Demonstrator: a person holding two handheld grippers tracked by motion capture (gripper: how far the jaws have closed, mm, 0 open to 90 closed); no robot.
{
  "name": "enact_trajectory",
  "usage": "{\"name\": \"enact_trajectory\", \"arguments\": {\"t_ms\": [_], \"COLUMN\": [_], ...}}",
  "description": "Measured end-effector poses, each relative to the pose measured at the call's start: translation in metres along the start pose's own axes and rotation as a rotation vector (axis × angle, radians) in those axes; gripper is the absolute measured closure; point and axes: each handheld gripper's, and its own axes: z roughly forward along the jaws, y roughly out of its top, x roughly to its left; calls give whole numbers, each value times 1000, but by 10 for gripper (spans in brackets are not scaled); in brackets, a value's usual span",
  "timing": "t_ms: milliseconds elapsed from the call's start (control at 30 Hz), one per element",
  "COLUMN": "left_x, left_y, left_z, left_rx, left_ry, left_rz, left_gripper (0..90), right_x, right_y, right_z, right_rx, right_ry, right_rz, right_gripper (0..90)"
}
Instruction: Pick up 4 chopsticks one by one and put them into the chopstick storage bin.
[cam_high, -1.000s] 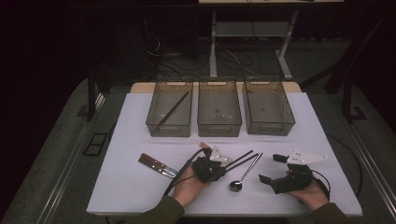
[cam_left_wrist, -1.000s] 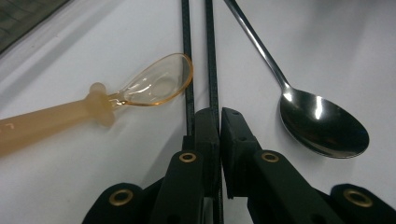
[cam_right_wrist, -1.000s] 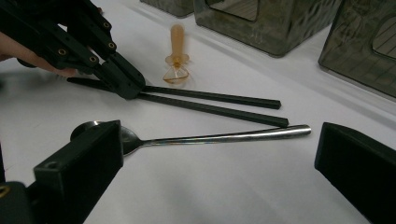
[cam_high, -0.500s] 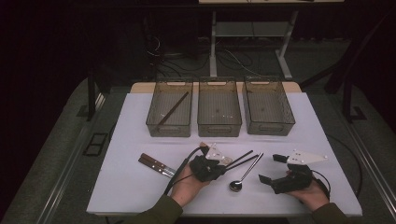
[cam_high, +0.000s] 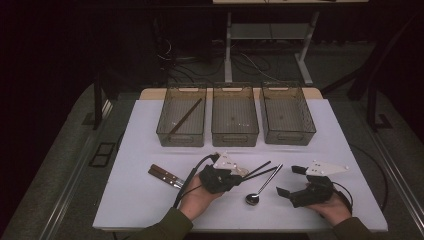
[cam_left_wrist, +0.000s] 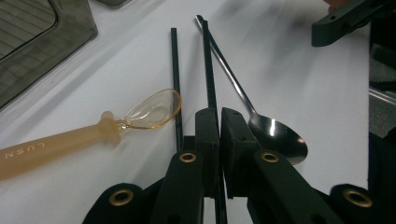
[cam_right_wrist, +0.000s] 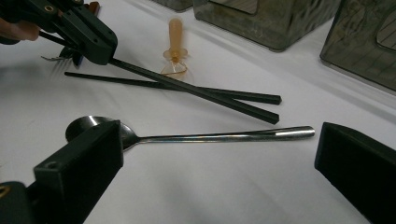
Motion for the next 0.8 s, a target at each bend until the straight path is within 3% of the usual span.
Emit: {"name": "enact_trajectory", "arguments": {"t_ms": [267, 800], "left_x": [3, 17], "left_y": [0, -2], "left_z": [-10, -36], "left_rx": [-36, -97], "left_ry": [-28, -40], "left_rz": [12, 11], "left_gripper": [859, 859], "right_x": [0, -1], "right_y": [0, 0], "right_z": [-1, -2], "right_rx": [-4, -6], "right_ry": [-3, -4], "right_rz": [0, -1], "right_gripper": [12, 12]}}
